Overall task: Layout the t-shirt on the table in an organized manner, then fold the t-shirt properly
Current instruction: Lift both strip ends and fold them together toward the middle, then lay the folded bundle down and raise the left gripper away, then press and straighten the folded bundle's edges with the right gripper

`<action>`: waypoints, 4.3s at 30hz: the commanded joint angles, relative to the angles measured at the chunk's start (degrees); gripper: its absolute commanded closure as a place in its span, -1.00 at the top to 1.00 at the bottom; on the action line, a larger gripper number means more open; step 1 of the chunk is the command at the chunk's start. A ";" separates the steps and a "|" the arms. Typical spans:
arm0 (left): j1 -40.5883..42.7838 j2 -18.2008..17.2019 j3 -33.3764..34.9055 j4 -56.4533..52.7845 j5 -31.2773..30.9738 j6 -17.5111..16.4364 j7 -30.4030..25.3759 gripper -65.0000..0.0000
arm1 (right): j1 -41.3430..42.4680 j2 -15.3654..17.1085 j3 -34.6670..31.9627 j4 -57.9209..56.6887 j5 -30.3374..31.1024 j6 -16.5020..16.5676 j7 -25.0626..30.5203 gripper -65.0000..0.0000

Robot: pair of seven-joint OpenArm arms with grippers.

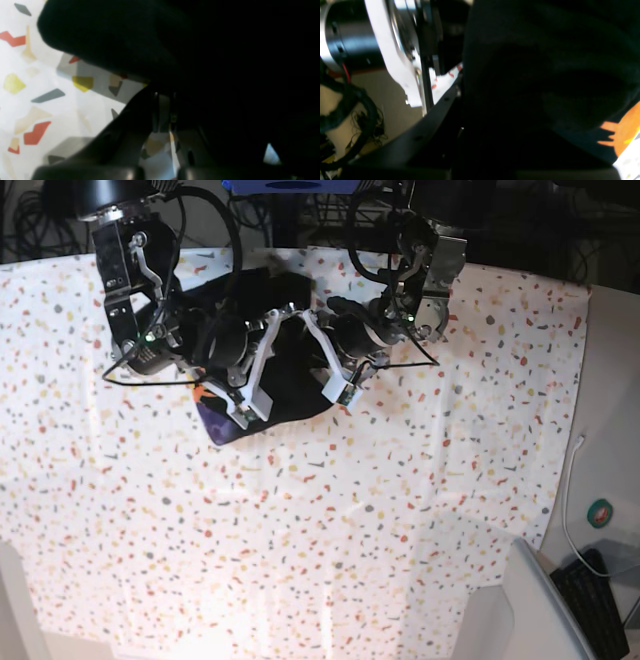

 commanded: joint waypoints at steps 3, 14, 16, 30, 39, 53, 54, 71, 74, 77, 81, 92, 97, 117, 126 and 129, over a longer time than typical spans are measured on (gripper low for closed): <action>-0.08 -0.74 -0.17 0.40 1.75 1.71 1.36 -1.00 | 1.05 -0.16 0.08 0.83 1.10 0.13 0.87 -1.00; -0.08 -0.74 -0.26 0.40 1.66 1.71 1.36 -1.00 | 2.02 0.02 0.08 0.83 1.10 -5.06 1.05 -1.00; -0.08 -0.74 -1.49 0.40 1.66 1.71 1.36 -1.00 | 2.02 0.02 0.08 0.83 1.10 -5.59 1.05 -1.00; 0.80 -0.82 -4.22 0.49 1.66 1.71 1.44 -1.00 | 1.93 -0.07 0.08 0.74 1.10 -6.03 3.78 -1.00; 2.47 -0.82 -4.22 4.71 2.10 1.71 1.44 -1.00 | 2.02 -0.16 0.08 0.74 1.19 -9.02 4.30 -1.00; 9.51 -4.96 -14.94 9.54 1.66 1.45 1.44 -1.00 | 1.66 -0.25 -0.01 0.74 1.37 -9.19 4.21 -0.73; 10.47 -5.57 -16.70 10.51 1.66 1.36 1.44 -1.00 | 1.66 -0.25 -0.01 0.74 1.37 -9.19 4.21 -0.45; 14.60 -9.44 -48.17 4.00 1.66 -13.72 1.53 -1.00 | 1.75 -1.83 -3.79 4.08 1.37 -9.19 4.13 0.30; 14.52 -9.35 -48.09 4.18 1.66 -13.72 1.53 -1.00 | 2.19 -1.83 -6.60 4.52 1.37 -9.19 4.21 0.30; 13.55 -9.09 -48.00 3.91 1.66 -13.72 1.53 -1.00 | 3.42 -2.80 -9.42 4.52 1.46 -9.19 3.78 0.30; 12.93 -9.09 -48.00 2.33 1.66 -13.72 1.53 -1.00 | 4.13 -2.44 -13.02 9.18 1.46 -9.19 3.69 0.30; 13.20 -9.26 -48.35 2.33 1.66 -13.72 1.53 -1.00 | 1.66 2.92 -1.42 13.31 1.10 -9.37 9.75 -0.90; 13.02 -9.26 -48.35 2.33 1.66 -13.72 1.53 -1.00 | 1.84 3.27 4.03 8.21 1.10 -9.37 12.48 -1.00; 13.20 -9.09 -48.09 2.51 1.66 -13.72 1.53 -1.00 | 10.63 1.07 -15.66 -8.93 1.10 -16.05 18.98 -1.00; 13.37 -9.09 -48.35 2.77 1.66 -13.72 1.53 -1.00 | 9.75 4.24 -16.36 -1.11 1.37 -16.49 18.63 -1.00; 13.37 -9.09 -48.17 2.86 1.66 -13.72 1.53 -1.00 | 8.61 3.97 -10.91 -1.02 1.10 -16.49 18.72 -1.00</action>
